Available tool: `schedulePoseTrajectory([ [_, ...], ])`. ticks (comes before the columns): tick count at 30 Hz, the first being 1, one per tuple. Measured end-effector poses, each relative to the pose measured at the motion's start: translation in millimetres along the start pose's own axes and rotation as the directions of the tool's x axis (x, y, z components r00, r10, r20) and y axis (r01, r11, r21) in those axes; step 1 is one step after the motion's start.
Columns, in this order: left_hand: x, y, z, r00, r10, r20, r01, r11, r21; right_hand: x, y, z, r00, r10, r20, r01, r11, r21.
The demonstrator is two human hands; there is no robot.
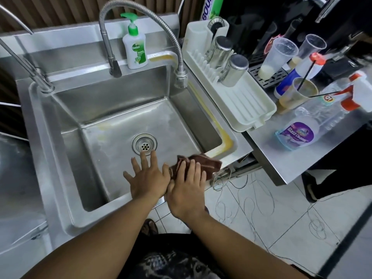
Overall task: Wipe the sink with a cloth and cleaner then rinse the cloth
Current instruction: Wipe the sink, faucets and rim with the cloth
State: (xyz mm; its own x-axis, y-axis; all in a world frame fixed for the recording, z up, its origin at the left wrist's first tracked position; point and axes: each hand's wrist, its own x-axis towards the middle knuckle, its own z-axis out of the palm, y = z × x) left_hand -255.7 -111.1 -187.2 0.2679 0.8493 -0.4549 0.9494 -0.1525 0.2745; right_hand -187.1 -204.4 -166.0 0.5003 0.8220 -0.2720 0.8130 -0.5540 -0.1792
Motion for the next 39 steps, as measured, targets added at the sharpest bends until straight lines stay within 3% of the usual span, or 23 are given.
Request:
schedulePoseTrajectory([
  [3,-1,1,1,1.000,0.001,0.000,-0.001,1.000,0.001,23,30,-16,0.999,0.039,0.006,-0.039,0.999,0.038],
  [7,-2,-1,0,1.000,-0.004,-0.002,0.004,1.000,0.007,82,106,-48,0.980,0.196,0.026,-0.194,0.979,-0.055],
  [10,-2,-1,0,1.000,-0.003,-0.001,0.003,1.000,0.010,87,110,-50,0.980,0.201,0.007,-0.201,0.979,-0.047],
  [15,0,7,-1,1.000,-0.019,0.025,0.018,0.999,0.027,38,67,-26,1.000,-0.025,-0.018,0.025,1.000,-0.009],
  [19,5,36,1,1.000,-0.018,0.018,0.018,1.000,-0.021,34,101,-40,0.965,-0.251,0.077,0.254,0.967,-0.034],
  [23,12,73,6,1.000,0.011,0.025,-0.009,0.997,-0.083,55,166,-68,0.995,-0.101,-0.011,0.100,0.993,-0.061],
  [26,14,80,10,1.000,0.015,-0.005,-0.016,0.998,-0.059,67,172,-72,0.991,-0.043,-0.124,0.060,0.989,0.137],
  [29,13,78,11,0.999,0.008,-0.052,-0.012,0.997,-0.076,67,136,-55,0.992,0.040,-0.121,-0.005,0.961,0.278],
  [33,12,80,11,0.997,0.000,-0.083,-0.006,0.997,-0.073,64,121,-43,0.967,-0.136,-0.217,0.192,0.947,0.259],
  [36,12,80,12,0.996,-0.001,-0.088,-0.003,0.999,-0.054,87,153,-58,0.974,-0.029,-0.225,0.091,0.959,0.270],
  [39,13,80,12,0.996,-0.012,-0.090,0.007,0.998,-0.056,100,164,-62,0.988,0.040,-0.146,-0.026,0.995,0.099],
])
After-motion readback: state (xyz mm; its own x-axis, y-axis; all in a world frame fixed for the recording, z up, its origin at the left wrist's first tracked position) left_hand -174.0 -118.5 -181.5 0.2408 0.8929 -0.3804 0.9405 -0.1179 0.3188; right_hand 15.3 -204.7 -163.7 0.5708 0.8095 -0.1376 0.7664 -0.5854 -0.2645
